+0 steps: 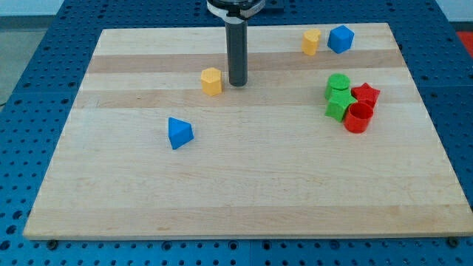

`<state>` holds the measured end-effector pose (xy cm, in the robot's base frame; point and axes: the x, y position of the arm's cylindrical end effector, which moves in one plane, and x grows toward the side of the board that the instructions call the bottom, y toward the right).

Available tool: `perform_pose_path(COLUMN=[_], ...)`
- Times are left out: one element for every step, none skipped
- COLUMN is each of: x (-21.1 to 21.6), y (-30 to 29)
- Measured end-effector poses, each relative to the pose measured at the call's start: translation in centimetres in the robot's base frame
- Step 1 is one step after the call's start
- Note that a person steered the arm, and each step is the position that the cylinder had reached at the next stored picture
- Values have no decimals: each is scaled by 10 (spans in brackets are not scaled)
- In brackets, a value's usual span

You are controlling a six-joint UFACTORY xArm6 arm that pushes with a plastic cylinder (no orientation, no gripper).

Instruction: Slide the yellow hexagon into the yellow heart

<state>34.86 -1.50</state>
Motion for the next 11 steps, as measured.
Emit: perform_pose_path(x=[0, 0, 0, 10, 30, 23, 0, -11, -11, -21, -29], y=[0, 0, 0, -1, -18, -60, -61, -47, -119, -137, -59])
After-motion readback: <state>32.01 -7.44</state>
